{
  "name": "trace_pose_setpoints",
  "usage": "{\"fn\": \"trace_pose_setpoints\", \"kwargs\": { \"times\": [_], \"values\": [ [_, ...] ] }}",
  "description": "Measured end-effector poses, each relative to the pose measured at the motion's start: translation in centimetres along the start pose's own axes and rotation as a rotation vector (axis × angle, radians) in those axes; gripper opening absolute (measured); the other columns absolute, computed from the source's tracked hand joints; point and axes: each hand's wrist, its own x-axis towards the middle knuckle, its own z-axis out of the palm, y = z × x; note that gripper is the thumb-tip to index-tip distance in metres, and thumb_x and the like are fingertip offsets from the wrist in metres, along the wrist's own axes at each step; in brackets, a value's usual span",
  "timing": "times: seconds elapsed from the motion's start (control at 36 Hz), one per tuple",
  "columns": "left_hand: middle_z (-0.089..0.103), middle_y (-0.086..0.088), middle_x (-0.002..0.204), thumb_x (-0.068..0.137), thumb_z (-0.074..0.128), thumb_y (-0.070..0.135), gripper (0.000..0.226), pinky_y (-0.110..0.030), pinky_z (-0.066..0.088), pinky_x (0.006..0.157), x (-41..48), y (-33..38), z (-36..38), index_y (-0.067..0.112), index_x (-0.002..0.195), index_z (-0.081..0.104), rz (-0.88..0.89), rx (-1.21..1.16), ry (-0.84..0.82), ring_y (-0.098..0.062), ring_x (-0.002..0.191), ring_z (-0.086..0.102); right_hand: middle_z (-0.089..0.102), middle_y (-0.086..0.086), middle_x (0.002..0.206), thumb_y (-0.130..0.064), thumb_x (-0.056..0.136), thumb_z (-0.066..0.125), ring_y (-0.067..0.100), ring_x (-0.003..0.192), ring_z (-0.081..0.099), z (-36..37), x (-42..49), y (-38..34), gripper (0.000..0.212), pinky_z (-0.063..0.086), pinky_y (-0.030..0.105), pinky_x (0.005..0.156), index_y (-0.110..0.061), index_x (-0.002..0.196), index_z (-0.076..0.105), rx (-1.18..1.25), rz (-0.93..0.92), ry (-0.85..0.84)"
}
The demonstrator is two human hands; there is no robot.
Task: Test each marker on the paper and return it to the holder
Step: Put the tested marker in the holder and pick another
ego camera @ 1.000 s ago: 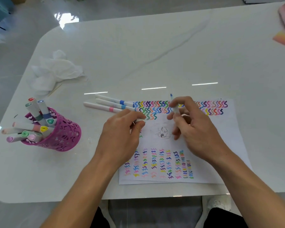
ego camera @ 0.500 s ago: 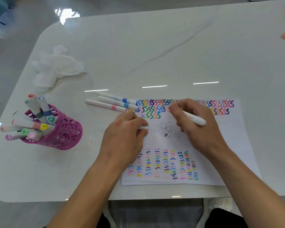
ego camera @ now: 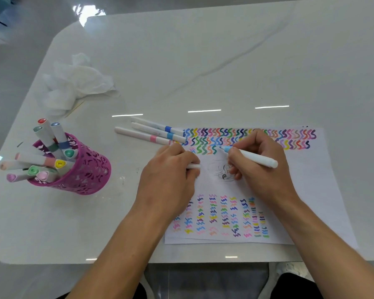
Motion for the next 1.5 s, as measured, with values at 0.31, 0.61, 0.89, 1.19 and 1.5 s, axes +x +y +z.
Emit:
{"fn": "trace_pose_setpoints", "kwargs": {
  "times": [0.31, 0.61, 0.89, 1.19, 1.5],
  "values": [
    [0.063, 0.012, 0.095, 0.089, 0.069, 0.027, 0.012, -0.033, 0.051, 0.081, 0.2, 0.1, 0.2, 0.027, 0.098, 0.076, -0.017, 0.005, -0.004, -0.013, 0.094, 0.057, 0.073, 0.004, 0.071, -0.020, 0.085, 0.079, 0.022, 0.061, 0.072, 0.0, 0.1, -0.2, 0.015, 0.057, 0.045, 0.059, -0.019, 0.080, 0.065, -0.062, 0.011, -0.018],
    [0.063, 0.013, 0.093, 0.088, 0.071, 0.027, 0.011, -0.030, 0.050, 0.081, 0.2, 0.0, 0.2, 0.026, 0.097, 0.077, -0.036, -0.002, -0.005, -0.012, 0.094, 0.058, 0.068, -0.003, 0.065, -0.029, 0.071, 0.075, 0.030, 0.066, 0.068, 0.2, 0.1, -0.6, 0.019, 0.055, 0.048, 0.061, -0.017, 0.071, 0.061, -0.096, 0.051, 0.030],
    [0.062, 0.015, 0.092, 0.089, 0.070, 0.028, 0.011, -0.026, 0.048, 0.081, 0.3, 0.1, 0.1, 0.026, 0.098, 0.077, -0.043, 0.016, -0.009, -0.010, 0.092, 0.056, 0.072, 0.002, 0.071, -0.027, 0.077, 0.073, 0.022, 0.063, 0.068, -0.1, 0.0, -0.2, 0.015, 0.052, 0.037, 0.058, -0.015, 0.077, 0.063, -0.034, 0.013, -0.019],
    [0.062, 0.012, 0.091, 0.090, 0.068, 0.031, 0.013, -0.031, 0.050, 0.080, 0.1, 0.3, -0.4, 0.025, 0.099, 0.076, -0.044, 0.033, -0.025, -0.012, 0.090, 0.057, 0.074, 0.009, 0.083, -0.012, 0.092, 0.079, 0.015, 0.064, 0.069, -0.8, 0.4, -1.0, 0.008, 0.054, 0.024, 0.055, -0.015, 0.098, 0.075, 0.121, -0.069, 0.010],
    [0.071, 0.021, 0.088, 0.098, 0.062, 0.027, 0.019, -0.002, 0.041, 0.069, 0.4, 1.0, -1.4, 0.032, 0.114, 0.072, -0.203, -0.375, 0.019, 0.003, 0.078, 0.064, 0.079, 0.005, 0.086, -0.024, 0.095, 0.073, 0.019, 0.076, 0.074, -1.1, -0.7, -3.8, 0.017, 0.062, 0.030, 0.075, -0.016, 0.109, 0.079, 0.274, -0.046, -0.048]
  ]
}}
